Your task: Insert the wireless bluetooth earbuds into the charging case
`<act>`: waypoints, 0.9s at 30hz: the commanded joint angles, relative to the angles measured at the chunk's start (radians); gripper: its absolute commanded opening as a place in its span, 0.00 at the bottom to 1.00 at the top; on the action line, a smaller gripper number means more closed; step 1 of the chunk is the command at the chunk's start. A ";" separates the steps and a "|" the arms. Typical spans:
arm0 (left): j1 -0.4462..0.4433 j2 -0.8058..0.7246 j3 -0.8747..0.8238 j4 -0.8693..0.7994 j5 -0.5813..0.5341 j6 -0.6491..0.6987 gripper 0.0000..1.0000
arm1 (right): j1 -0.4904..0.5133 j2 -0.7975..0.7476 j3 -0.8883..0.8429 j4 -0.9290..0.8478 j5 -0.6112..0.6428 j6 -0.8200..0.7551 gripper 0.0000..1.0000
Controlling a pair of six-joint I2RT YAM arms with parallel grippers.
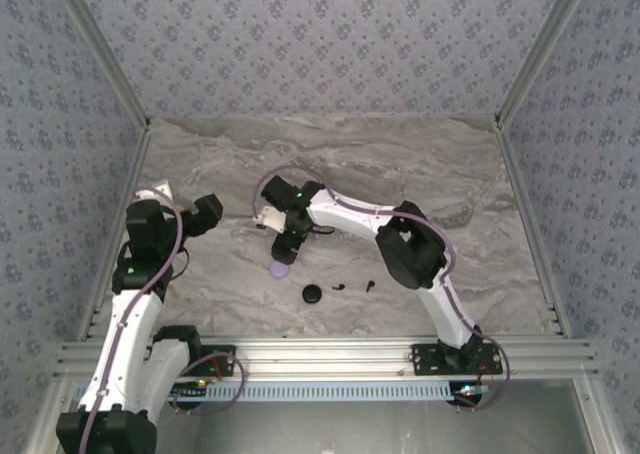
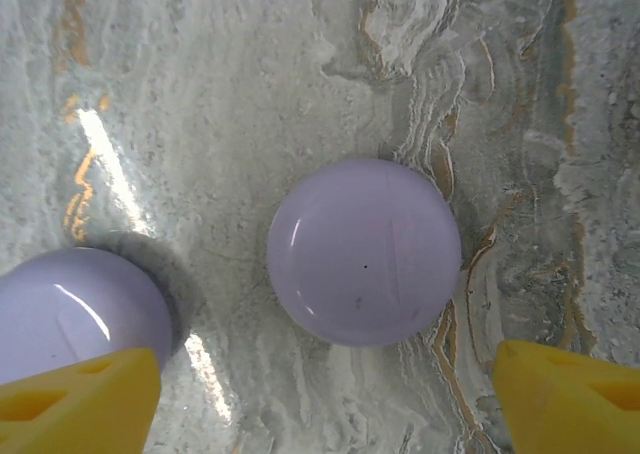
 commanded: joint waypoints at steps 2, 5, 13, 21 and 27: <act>0.006 -0.017 -0.010 -0.016 -0.011 0.019 0.96 | -0.015 0.046 0.056 -0.028 -0.014 -0.073 0.85; 0.005 -0.016 -0.010 -0.018 -0.012 0.019 0.96 | -0.013 0.063 0.059 -0.022 -0.023 -0.094 0.83; 0.006 -0.015 -0.016 -0.016 -0.017 0.019 0.97 | -0.019 0.097 0.073 -0.015 -0.056 -0.120 0.77; 0.007 -0.008 -0.018 -0.015 -0.019 0.019 0.98 | -0.019 0.101 0.051 0.035 -0.052 -0.136 0.66; 0.007 -0.005 -0.018 -0.016 -0.015 0.016 0.98 | -0.021 0.056 0.000 0.114 -0.088 -0.143 0.58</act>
